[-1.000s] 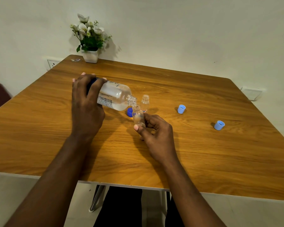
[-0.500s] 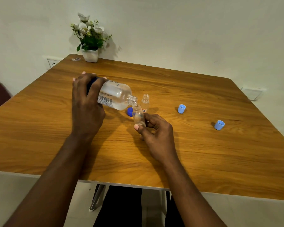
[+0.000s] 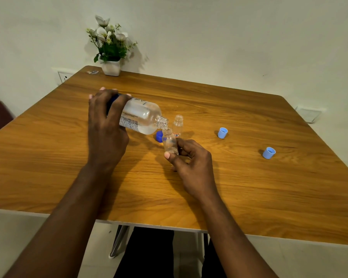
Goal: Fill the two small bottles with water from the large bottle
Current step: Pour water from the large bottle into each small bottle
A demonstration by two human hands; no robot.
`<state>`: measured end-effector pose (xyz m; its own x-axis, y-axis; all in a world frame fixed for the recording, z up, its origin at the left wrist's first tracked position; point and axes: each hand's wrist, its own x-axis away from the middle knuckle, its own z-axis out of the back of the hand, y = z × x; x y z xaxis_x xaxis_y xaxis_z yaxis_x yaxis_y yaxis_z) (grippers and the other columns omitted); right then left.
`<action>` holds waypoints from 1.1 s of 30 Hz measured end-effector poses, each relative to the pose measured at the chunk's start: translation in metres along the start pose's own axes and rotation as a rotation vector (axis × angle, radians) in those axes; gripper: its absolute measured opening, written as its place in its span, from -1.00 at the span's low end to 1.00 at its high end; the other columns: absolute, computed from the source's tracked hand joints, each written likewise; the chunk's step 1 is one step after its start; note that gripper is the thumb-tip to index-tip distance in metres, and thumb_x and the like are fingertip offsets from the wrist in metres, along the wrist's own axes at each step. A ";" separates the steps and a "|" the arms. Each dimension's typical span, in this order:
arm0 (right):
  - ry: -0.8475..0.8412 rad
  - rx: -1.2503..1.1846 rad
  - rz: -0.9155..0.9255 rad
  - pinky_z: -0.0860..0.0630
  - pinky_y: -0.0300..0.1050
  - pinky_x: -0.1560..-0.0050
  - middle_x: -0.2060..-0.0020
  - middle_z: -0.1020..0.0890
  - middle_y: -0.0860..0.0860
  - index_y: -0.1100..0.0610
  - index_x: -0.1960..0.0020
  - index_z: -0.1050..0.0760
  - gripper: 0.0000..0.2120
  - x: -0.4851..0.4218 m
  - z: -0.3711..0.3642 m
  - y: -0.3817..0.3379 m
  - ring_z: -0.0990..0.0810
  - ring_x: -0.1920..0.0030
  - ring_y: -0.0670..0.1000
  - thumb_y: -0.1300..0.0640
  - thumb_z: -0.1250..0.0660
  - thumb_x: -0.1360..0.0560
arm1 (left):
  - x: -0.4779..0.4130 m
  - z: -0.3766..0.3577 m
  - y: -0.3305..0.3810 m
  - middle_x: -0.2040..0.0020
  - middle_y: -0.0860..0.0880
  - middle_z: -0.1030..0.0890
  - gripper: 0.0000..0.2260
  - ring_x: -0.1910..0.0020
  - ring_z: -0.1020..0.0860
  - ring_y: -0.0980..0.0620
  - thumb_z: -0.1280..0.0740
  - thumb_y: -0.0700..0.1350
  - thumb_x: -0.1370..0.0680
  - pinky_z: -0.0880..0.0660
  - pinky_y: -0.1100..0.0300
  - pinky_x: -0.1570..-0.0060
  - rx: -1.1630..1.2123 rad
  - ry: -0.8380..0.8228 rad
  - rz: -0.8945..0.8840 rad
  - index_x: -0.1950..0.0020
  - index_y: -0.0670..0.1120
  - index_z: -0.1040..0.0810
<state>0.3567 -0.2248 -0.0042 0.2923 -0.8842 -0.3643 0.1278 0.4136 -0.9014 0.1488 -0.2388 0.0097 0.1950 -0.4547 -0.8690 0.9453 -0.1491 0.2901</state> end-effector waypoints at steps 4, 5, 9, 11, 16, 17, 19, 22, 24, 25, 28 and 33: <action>-0.001 0.004 0.000 -0.63 0.16 0.13 0.09 -0.61 -0.20 0.09 -0.16 -0.62 -0.68 0.000 0.000 0.000 -0.60 0.04 -0.12 0.19 -0.46 -0.41 | 0.000 0.000 0.000 -0.26 -0.20 -0.39 -0.54 -0.35 -0.36 -0.26 -0.27 -0.43 -0.43 -0.33 -0.29 -0.28 0.004 0.003 -0.001 -0.31 -0.16 -0.43; 0.000 0.006 0.001 -0.63 0.17 0.14 0.09 -0.61 -0.20 0.08 -0.15 -0.62 -0.68 0.000 0.000 0.001 -0.60 0.04 -0.11 0.17 -0.46 -0.40 | 0.000 0.000 0.000 -0.26 -0.20 -0.39 -0.53 -0.35 -0.36 -0.26 -0.28 -0.44 -0.42 -0.33 -0.29 -0.28 0.004 0.002 -0.001 -0.31 -0.16 -0.43; 0.001 0.004 -0.006 -0.62 0.18 0.14 0.09 -0.61 -0.18 0.06 -0.15 -0.62 -0.67 0.000 0.000 0.002 -0.61 0.04 -0.06 0.14 -0.45 -0.39 | 0.000 0.000 0.000 -0.26 -0.24 -0.41 -0.51 -0.36 -0.35 -0.27 -0.28 -0.46 -0.41 -0.32 -0.29 -0.28 0.005 -0.008 0.013 -0.31 -0.15 -0.43; 0.004 0.007 -0.001 -0.61 0.18 0.14 0.09 -0.62 -0.16 0.07 -0.15 -0.62 -0.68 -0.001 0.000 0.002 -0.61 0.05 -0.06 0.13 -0.45 -0.39 | 0.000 0.000 0.000 -0.27 -0.22 -0.41 -0.50 -0.36 -0.36 -0.27 -0.28 -0.46 -0.41 -0.31 -0.29 -0.28 0.008 -0.004 0.010 -0.31 -0.14 -0.42; 0.003 0.009 -0.002 -0.62 0.18 0.14 0.07 -0.63 -0.14 0.06 -0.16 -0.62 -0.67 -0.001 -0.001 0.003 -0.62 0.03 -0.04 0.11 -0.45 -0.39 | 0.000 0.000 0.000 -0.27 -0.21 -0.40 -0.50 -0.35 -0.37 -0.27 -0.30 -0.46 -0.41 -0.32 -0.28 -0.29 0.005 -0.001 0.007 -0.31 -0.14 -0.42; 0.003 0.010 -0.004 -0.62 0.18 0.13 0.06 -0.63 -0.13 0.06 -0.16 -0.62 -0.66 -0.001 0.000 0.003 -0.62 0.02 -0.04 0.11 -0.45 -0.39 | 0.000 0.000 0.000 -0.27 -0.23 -0.41 -0.50 -0.35 -0.37 -0.27 -0.30 -0.46 -0.41 -0.32 -0.28 -0.29 0.002 -0.002 0.010 -0.31 -0.14 -0.42; 0.001 0.013 -0.005 -0.62 0.18 0.13 0.04 -0.63 -0.13 0.07 -0.17 -0.62 -0.66 0.000 0.000 0.002 -0.62 0.01 -0.04 0.11 -0.45 -0.39 | 0.000 0.000 0.000 -0.26 -0.24 -0.41 -0.50 -0.35 -0.36 -0.27 -0.30 -0.47 -0.41 -0.32 -0.28 -0.29 0.002 -0.004 0.011 -0.31 -0.14 -0.42; -0.004 -0.001 -0.015 -0.62 0.18 0.11 0.03 -0.63 -0.13 0.07 -0.18 -0.61 -0.67 0.000 0.000 0.001 -0.62 -0.01 -0.06 0.15 -0.46 -0.41 | 0.000 -0.001 0.000 -0.26 -0.26 -0.42 -0.50 -0.36 -0.36 -0.26 -0.29 -0.47 -0.41 -0.32 -0.28 -0.29 0.004 -0.009 0.013 -0.31 -0.15 -0.43; -0.004 -0.007 -0.022 -0.62 0.19 0.11 0.03 -0.63 -0.15 0.08 -0.18 -0.61 -0.67 0.000 0.000 0.001 -0.61 0.00 -0.07 0.18 -0.46 -0.42 | 0.000 0.000 0.000 -0.26 -0.26 -0.42 -0.50 -0.35 -0.36 -0.26 -0.29 -0.47 -0.41 -0.32 -0.26 -0.29 0.004 -0.006 0.011 -0.31 -0.14 -0.43; -0.004 -0.008 -0.024 -0.62 0.19 0.10 0.03 -0.63 -0.15 0.08 -0.18 -0.61 -0.68 0.000 0.000 0.000 -0.61 0.00 -0.07 0.19 -0.47 -0.42 | 0.000 0.000 0.000 -0.26 -0.26 -0.42 -0.50 -0.35 -0.37 -0.26 -0.29 -0.47 -0.41 -0.32 -0.26 -0.29 0.003 -0.003 0.009 -0.31 -0.14 -0.43; -0.005 -0.012 -0.029 -0.62 0.18 0.11 0.04 -0.62 -0.17 0.07 -0.17 -0.62 -0.67 0.000 0.000 0.000 -0.61 0.00 -0.08 0.19 -0.47 -0.41 | 0.000 0.000 -0.001 -0.25 -0.26 -0.43 -0.49 -0.35 -0.37 -0.26 -0.30 -0.48 -0.41 -0.31 -0.25 -0.31 -0.002 0.001 0.008 -0.31 -0.14 -0.43; -0.002 -0.018 -0.024 -0.62 0.18 0.12 0.07 -0.62 -0.18 0.07 -0.16 -0.62 -0.68 0.000 0.000 0.001 -0.61 0.03 -0.08 0.20 -0.47 -0.41 | 0.000 0.000 -0.001 -0.26 -0.24 -0.42 -0.50 -0.35 -0.37 -0.25 -0.30 -0.46 -0.42 -0.31 -0.25 -0.31 -0.001 0.001 0.002 -0.31 -0.14 -0.43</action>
<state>0.3568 -0.2244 -0.0053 0.2914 -0.8934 -0.3419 0.1180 0.3882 -0.9140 0.1482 -0.2385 0.0092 0.1971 -0.4544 -0.8687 0.9452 -0.1473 0.2914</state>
